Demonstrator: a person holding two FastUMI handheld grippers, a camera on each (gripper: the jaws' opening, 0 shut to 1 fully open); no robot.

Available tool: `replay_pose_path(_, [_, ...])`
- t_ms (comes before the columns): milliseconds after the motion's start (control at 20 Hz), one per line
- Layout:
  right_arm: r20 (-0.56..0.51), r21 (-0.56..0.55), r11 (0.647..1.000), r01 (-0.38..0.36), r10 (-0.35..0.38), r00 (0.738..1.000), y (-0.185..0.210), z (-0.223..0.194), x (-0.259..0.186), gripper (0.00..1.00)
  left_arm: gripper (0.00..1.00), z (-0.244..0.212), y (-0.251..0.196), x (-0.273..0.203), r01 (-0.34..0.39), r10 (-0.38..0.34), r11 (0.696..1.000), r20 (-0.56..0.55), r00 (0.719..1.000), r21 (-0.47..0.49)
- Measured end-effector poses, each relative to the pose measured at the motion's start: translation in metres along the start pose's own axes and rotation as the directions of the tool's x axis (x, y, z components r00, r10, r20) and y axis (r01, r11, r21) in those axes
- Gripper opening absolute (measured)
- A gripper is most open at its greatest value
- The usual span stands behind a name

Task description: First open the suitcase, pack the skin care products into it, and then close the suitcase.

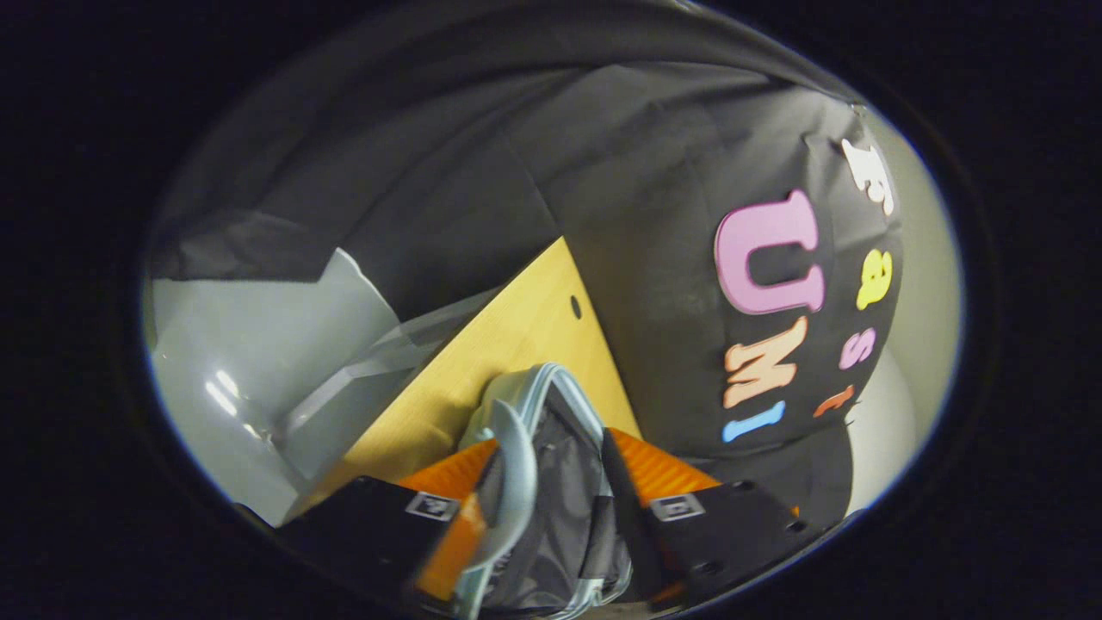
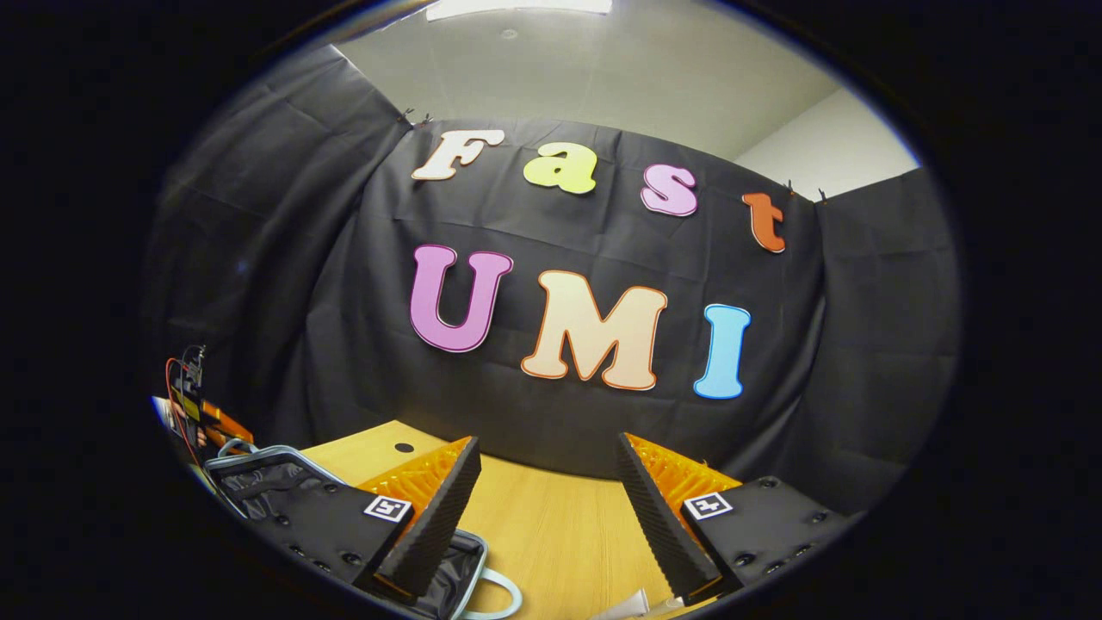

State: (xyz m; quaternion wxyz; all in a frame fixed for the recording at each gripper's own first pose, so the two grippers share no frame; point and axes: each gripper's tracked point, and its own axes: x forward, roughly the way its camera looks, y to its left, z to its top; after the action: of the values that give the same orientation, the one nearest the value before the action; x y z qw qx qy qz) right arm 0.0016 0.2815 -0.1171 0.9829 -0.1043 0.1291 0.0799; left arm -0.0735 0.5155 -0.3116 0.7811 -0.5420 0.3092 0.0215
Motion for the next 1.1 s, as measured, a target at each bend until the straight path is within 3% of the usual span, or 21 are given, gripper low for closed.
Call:
replay_pose_path(50, [0.003,0.003,1.000,-0.002,0.002,1.000,0.000,0.001,0.000,1.00,0.81,-0.002,-0.003,-0.007,0.010,-0.010,1.000,-0.016,1.000,0.013])
replay_pose_path(100, [0.007,0.006,1.000,0.000,0.000,1.000,-0.001,0.002,-0.001,1.00,0.91,-0.003,0.004,-0.013,-0.027,0.027,0.999,-0.023,0.999,0.031])
replay_pose_path(200, [0.012,0.015,1.000,0.004,-0.005,1.000,-0.001,0.002,-0.001,1.00,0.93,-0.005,0.008,-0.006,-0.067,0.070,0.997,-0.055,0.996,0.048])
replay_pose_path(300, [0.006,0.021,1.000,0.004,-0.004,1.000,-0.003,0.000,-0.001,0.99,0.93,-0.004,0.021,-0.009,-0.185,0.193,0.973,-0.045,0.980,0.141])
replay_pose_path(350, [0.005,0.024,1.000,0.004,-0.004,1.000,-0.004,-0.001,-0.001,0.99,0.93,-0.004,0.038,-0.015,-0.289,0.309,0.925,-0.043,0.950,0.248])
replay_pose_path(400, [0.004,0.029,1.000,0.003,-0.003,1.000,-0.004,-0.001,-0.002,1.00,0.89,0.007,0.057,-0.018,-0.391,0.418,0.841,0.007,0.908,0.373])
replay_pose_path(450, [0.004,0.036,0.999,0.003,-0.003,1.000,-0.005,-0.002,-0.002,1.00,0.97,0.016,0.064,-0.022,-0.432,0.462,0.773,0.053,0.885,0.465])
replay_pose_path(550, [-0.001,0.047,0.999,0.006,-0.006,1.000,-0.009,-0.007,-0.005,0.99,0.96,0.013,0.054,-0.018,-0.411,0.449,0.749,0.057,0.892,0.519])
replay_pose_path(650, [-0.002,0.061,0.998,0.003,-0.002,1.000,-0.012,-0.009,-0.011,0.99,0.96,0.027,0.044,-0.022,-0.440,0.465,0.699,0.109,0.879,0.563])
replay_pose_path(750, [0.007,0.063,0.998,0.008,-0.008,1.000,-0.020,-0.008,-0.012,0.99,0.96,0.038,0.021,-0.016,-0.453,0.432,0.661,0.190,0.882,0.598])
replay_pose_path(800, [0.010,0.065,0.998,0.009,-0.010,1.000,-0.025,-0.008,-0.013,1.00,0.96,0.047,0.008,-0.017,-0.481,0.418,0.626,0.257,0.872,0.614])
replay_pose_path(850, [0.011,0.068,0.998,0.012,-0.013,1.000,-0.030,-0.009,-0.013,1.00,0.96,0.056,-0.006,-0.022,-0.534,0.406,0.573,0.351,0.844,0.622])
replay_pose_path(950, [0.017,0.079,0.997,0.022,-0.023,1.000,-0.045,-0.009,-0.017,1.00,0.96,0.085,-0.053,-0.038,-0.637,0.321,0.442,0.551,0.770,0.632])
replay_pose_path(1050, [0.035,0.088,0.996,0.034,-0.037,0.999,-0.065,-0.007,-0.020,0.99,0.95,0.086,-0.114,-0.050,-0.676,0.217,0.365,0.648,0.730,0.640])
replay_pose_path(1100, [0.041,0.095,0.995,0.039,-0.043,0.998,-0.076,-0.008,-0.021,0.99,0.92,0.076,-0.145,-0.053,-0.680,0.164,0.345,0.671,0.723,0.648])
